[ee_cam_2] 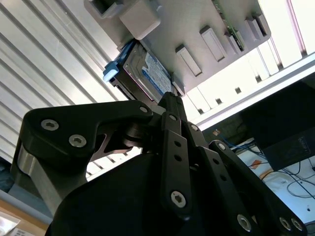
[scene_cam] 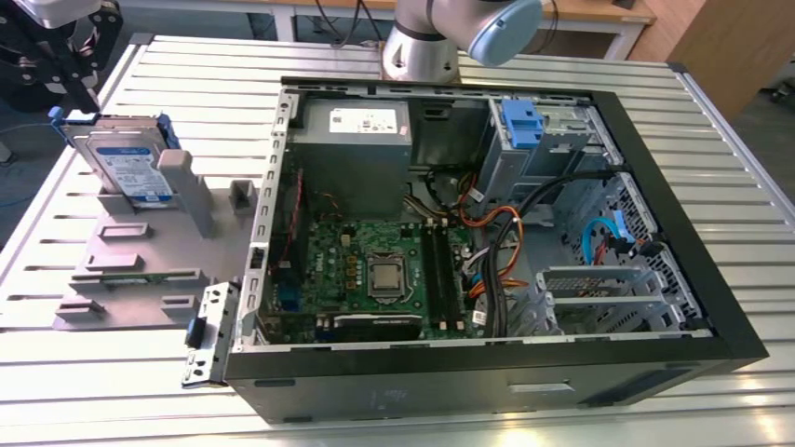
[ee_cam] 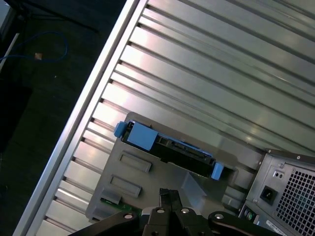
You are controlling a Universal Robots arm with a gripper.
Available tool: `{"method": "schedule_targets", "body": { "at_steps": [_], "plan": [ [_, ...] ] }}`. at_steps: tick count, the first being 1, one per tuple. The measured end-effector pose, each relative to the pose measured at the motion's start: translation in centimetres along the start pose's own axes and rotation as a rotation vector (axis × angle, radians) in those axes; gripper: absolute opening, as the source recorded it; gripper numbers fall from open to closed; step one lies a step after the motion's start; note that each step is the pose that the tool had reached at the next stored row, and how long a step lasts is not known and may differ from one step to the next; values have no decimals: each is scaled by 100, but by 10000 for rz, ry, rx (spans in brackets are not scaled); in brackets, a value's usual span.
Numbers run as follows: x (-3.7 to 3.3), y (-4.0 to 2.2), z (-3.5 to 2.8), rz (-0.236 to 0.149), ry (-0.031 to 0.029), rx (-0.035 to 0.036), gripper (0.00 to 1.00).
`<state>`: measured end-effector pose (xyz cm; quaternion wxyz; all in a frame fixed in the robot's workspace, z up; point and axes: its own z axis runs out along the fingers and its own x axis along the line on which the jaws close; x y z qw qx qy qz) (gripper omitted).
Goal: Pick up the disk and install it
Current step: 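Pick up the disk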
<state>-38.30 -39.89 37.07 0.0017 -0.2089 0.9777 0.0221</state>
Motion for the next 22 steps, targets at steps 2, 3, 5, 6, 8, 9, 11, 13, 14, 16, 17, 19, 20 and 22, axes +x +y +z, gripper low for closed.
{"method": "schedule_targets", "body": {
  "at_steps": [2,3,5,6,8,9,11,13,14,16,17,19,20,22],
  "plan": [
    [0,0,0,-12,1,0,11],
    [0,0,0,-18,1,0,11],
    [0,0,0,-30,2,0,11],
    [0,0,0,-36,2,0,11],
    [0,0,0,-47,3,-1,11],
    [0,0,0,-53,2,-1,11],
    [0,0,0,-65,3,-1,11],
    [0,0,0,-77,4,-1,11],
    [0,0,0,-82,4,-1,11],
    [0,0,0,-94,4,-1,11],
    [0,0,0,-100,4,-1,11],
    [0,0,0,-112,5,-1,11],
    [0,0,0,-118,5,-1,11],
    [0,0,0,-130,6,-2,11]
  ]
}}
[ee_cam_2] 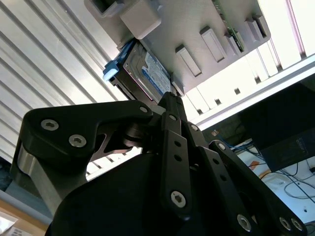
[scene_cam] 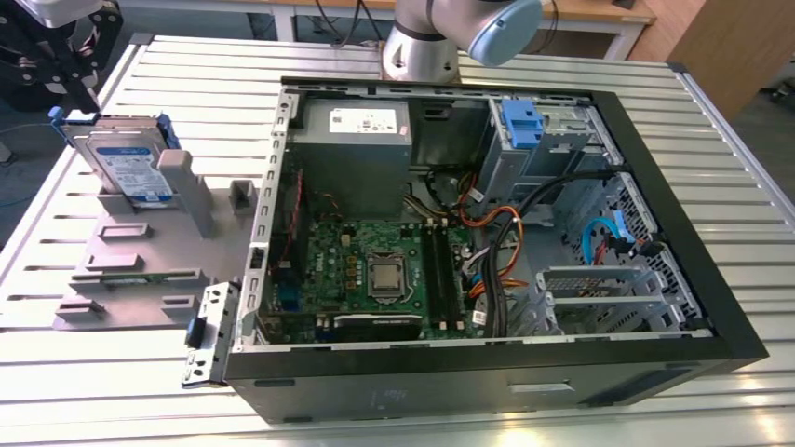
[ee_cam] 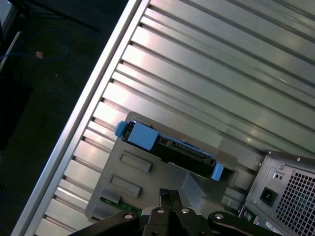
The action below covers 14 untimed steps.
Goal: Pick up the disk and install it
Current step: 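Pick up the disk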
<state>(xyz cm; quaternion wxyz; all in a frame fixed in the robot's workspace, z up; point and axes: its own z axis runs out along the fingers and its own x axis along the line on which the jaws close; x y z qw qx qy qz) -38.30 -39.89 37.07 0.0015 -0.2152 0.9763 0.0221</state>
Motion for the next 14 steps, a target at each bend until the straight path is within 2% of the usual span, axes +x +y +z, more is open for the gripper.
{"method": "schedule_targets", "body": {
  "at_steps": [14],
  "plan": [
    [0,0,0,-81,3,-1,11]
  ]
}}
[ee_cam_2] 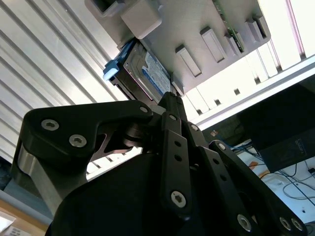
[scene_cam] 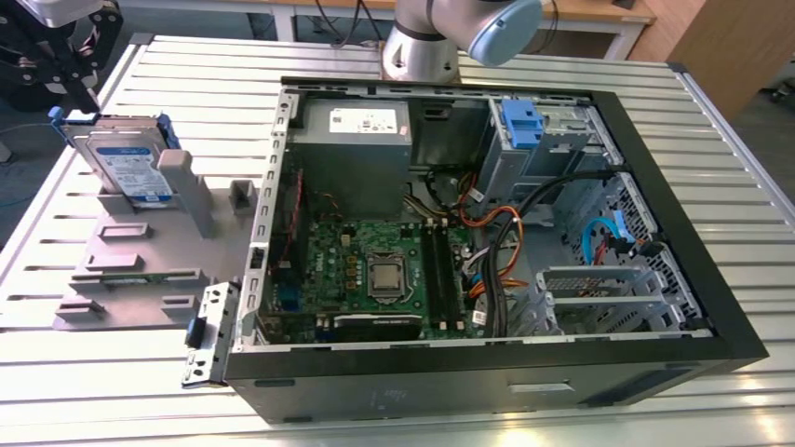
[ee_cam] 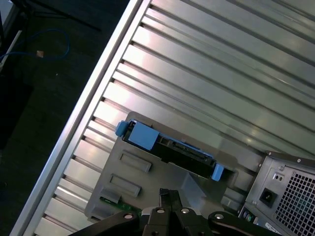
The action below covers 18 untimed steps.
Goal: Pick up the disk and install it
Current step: 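Pick up the disk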
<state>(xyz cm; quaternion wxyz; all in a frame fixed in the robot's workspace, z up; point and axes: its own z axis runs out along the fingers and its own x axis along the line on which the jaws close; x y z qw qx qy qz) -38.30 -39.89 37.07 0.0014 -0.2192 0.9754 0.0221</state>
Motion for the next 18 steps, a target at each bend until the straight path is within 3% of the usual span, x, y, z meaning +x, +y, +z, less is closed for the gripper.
{"method": "schedule_targets", "body": {
  "at_steps": [18],
  "plan": [
    [0,0,0,-104,4,-1,11]
  ]
}}
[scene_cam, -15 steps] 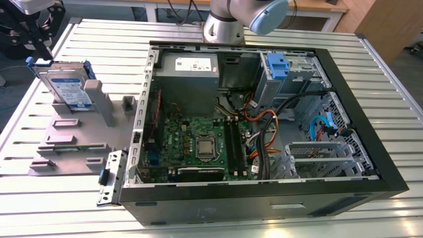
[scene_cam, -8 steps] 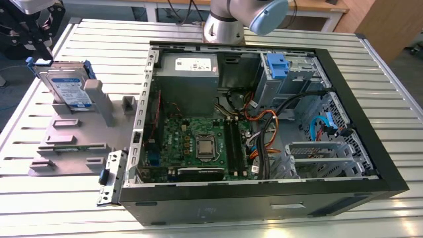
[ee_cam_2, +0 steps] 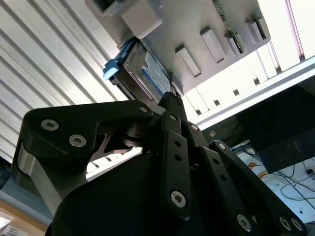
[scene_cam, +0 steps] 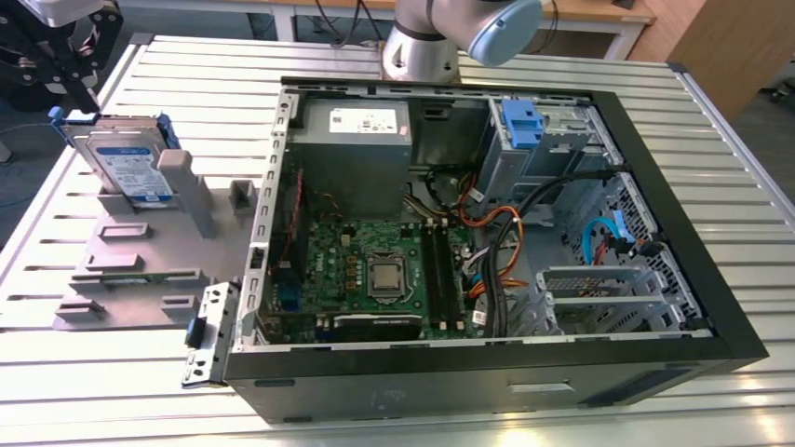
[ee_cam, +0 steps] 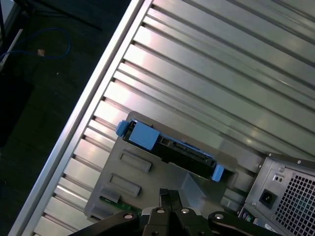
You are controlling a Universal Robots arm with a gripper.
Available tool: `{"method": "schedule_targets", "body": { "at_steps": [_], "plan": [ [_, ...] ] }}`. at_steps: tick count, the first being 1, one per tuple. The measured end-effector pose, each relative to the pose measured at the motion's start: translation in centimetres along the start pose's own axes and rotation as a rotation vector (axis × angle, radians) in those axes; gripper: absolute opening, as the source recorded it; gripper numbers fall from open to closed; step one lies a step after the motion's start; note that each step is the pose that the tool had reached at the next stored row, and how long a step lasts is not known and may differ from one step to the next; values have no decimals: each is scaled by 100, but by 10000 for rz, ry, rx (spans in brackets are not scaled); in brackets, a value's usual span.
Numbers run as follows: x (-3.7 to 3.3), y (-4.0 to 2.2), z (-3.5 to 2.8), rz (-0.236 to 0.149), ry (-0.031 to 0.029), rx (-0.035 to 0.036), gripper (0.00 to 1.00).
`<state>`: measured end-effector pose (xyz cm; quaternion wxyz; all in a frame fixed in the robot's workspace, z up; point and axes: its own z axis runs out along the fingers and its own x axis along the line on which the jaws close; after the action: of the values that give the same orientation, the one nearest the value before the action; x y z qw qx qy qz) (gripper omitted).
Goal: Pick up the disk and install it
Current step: 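Pick up the disk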
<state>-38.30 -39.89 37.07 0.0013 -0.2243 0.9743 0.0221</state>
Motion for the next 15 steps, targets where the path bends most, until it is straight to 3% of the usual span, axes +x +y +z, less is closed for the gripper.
{"method": "schedule_targets", "body": {
  "at_steps": [15],
  "plan": [
    [0,0,0,-88,4,-1,11]
  ]
}}
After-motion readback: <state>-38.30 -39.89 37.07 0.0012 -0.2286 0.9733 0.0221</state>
